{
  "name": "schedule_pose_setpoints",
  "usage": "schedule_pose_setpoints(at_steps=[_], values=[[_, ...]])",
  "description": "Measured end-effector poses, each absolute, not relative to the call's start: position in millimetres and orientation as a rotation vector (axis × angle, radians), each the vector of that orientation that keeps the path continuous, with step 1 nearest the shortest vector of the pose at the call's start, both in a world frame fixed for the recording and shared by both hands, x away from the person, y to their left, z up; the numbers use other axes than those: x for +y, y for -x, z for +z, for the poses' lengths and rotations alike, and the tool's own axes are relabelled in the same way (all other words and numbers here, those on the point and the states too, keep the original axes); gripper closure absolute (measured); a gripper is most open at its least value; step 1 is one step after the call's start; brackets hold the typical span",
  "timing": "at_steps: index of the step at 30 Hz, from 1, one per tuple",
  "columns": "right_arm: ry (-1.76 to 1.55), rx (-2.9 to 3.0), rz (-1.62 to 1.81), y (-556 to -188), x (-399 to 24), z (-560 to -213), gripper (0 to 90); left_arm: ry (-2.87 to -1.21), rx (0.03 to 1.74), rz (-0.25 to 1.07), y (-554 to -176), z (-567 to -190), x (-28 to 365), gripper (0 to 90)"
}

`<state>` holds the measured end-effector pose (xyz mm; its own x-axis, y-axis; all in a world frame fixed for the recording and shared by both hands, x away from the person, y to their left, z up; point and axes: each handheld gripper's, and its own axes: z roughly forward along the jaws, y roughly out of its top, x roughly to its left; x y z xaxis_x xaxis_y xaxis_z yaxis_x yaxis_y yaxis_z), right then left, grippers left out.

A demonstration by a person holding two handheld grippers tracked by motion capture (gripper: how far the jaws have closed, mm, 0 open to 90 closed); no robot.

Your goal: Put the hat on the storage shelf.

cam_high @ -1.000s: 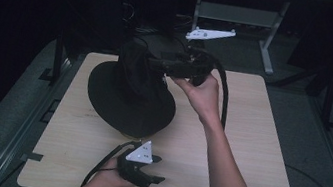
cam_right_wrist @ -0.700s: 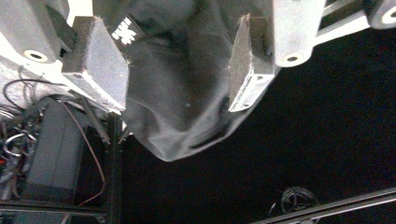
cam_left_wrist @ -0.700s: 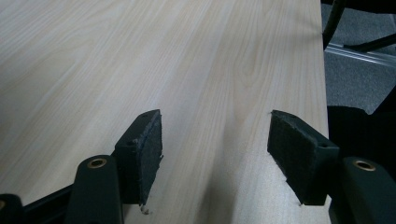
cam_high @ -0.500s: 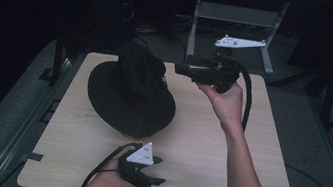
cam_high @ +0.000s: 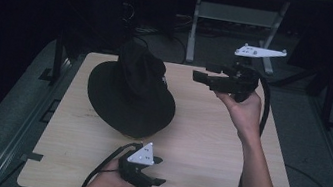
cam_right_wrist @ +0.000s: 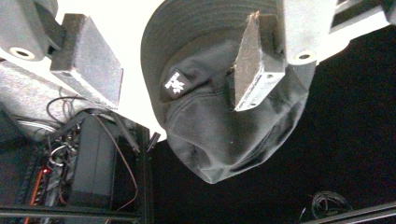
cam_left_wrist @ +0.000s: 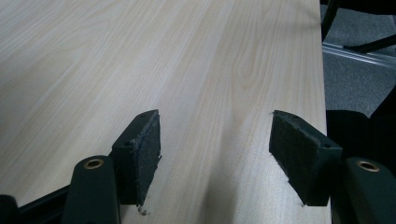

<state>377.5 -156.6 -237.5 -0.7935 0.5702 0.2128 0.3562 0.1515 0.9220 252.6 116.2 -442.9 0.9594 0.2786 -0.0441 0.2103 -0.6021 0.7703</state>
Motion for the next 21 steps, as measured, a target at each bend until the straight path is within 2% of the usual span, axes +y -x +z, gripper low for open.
schedule_pose_setpoints(at_steps=[21], values=[[-0.988,2.217,1.638,-356.6,-204.0,-263.1,29.1,-2.224,0.359,0.126,-253.3,-442.9,121.0,30.2]])
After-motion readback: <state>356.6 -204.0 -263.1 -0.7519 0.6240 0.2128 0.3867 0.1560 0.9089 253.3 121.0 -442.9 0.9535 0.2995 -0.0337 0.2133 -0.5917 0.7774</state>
